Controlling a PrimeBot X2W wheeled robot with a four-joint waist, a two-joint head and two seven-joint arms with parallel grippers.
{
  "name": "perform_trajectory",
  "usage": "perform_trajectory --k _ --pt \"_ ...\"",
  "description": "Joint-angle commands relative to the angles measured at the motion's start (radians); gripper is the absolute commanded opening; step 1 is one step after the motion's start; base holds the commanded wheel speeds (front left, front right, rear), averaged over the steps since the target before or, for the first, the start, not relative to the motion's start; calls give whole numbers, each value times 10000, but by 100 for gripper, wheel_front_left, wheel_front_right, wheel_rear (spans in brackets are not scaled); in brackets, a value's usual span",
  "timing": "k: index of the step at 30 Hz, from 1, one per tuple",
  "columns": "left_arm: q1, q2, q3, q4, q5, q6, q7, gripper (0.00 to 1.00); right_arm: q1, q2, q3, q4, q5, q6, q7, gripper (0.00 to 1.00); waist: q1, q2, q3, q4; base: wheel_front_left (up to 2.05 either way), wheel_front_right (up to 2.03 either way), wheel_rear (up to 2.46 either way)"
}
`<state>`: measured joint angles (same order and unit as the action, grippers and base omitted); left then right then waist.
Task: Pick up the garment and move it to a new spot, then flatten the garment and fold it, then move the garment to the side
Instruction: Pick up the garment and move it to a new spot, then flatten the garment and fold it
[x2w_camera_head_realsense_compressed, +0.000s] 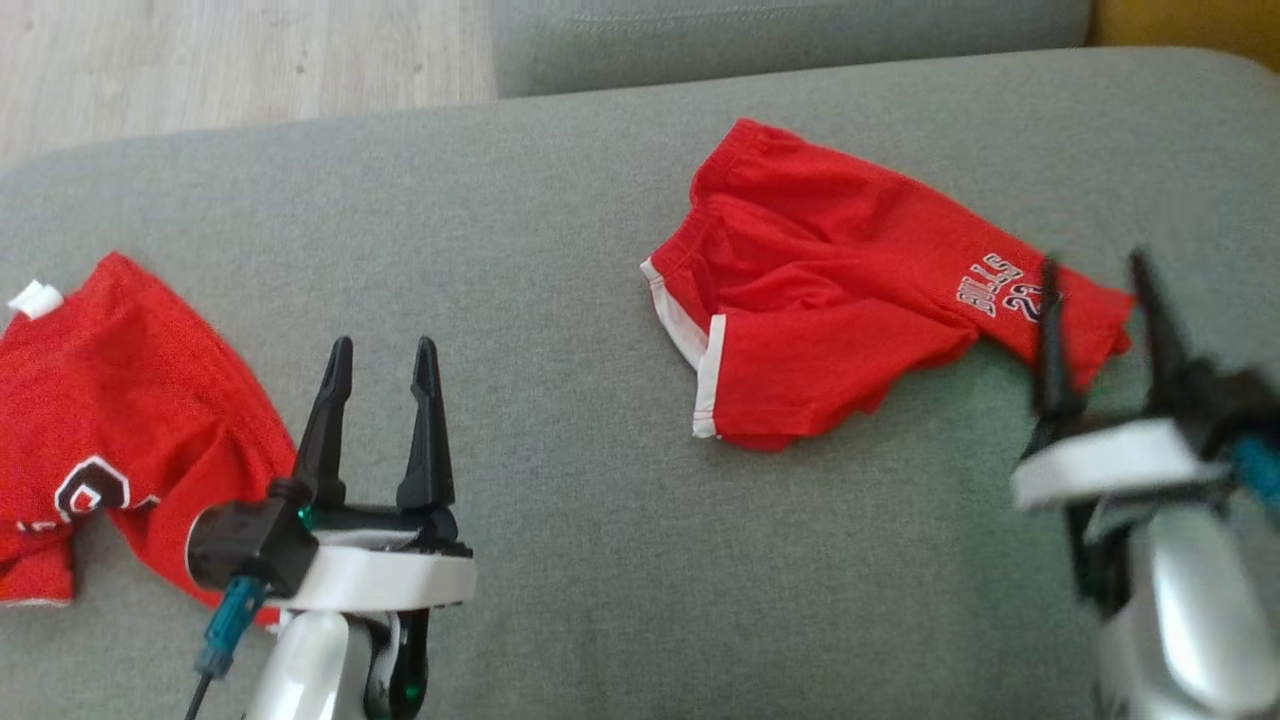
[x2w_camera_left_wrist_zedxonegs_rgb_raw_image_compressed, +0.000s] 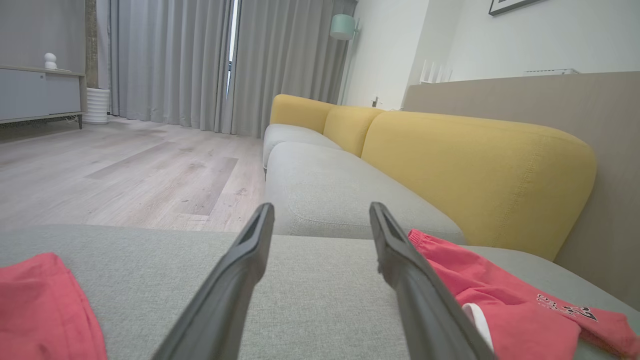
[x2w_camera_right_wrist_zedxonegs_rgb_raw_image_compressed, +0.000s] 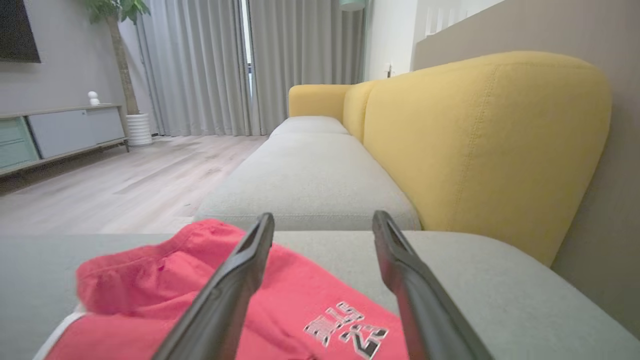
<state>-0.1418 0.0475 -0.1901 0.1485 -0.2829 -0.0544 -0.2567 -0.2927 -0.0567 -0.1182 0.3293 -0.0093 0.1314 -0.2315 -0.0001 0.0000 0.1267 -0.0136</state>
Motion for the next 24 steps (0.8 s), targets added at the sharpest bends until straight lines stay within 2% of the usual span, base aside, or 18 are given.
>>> perform_trajectory --k 1,5,11,17,24 --pt "-98 28 340 -369 11 -56 -51 100 595 55 775 -697 383 -7 -202 100 1 0 -152 -54 0 0 0" --pt "86 28 307 -396 -39 -37 -51 100 1714 60 1522 -1366 1241 -7 -275 100 1 0 -358 -133 0 0 0" --pt "263 28 174 -405 -118 -1 -51 100 2377 62 1964 -1669 1282 -7 -296 100 1 0 -416 -158 0 0 0" --pt "214 28 25 -377 -124 -23 -51 100 2153 63 1964 -1636 927 -7 -300 100 1 0 -286 67 0 0 0" --pt "14 28 -100 -283 -213 -14 -51 100 1413 63 3281 -1119 195 -7 180 100 1 0 -16 651 0 0 0"
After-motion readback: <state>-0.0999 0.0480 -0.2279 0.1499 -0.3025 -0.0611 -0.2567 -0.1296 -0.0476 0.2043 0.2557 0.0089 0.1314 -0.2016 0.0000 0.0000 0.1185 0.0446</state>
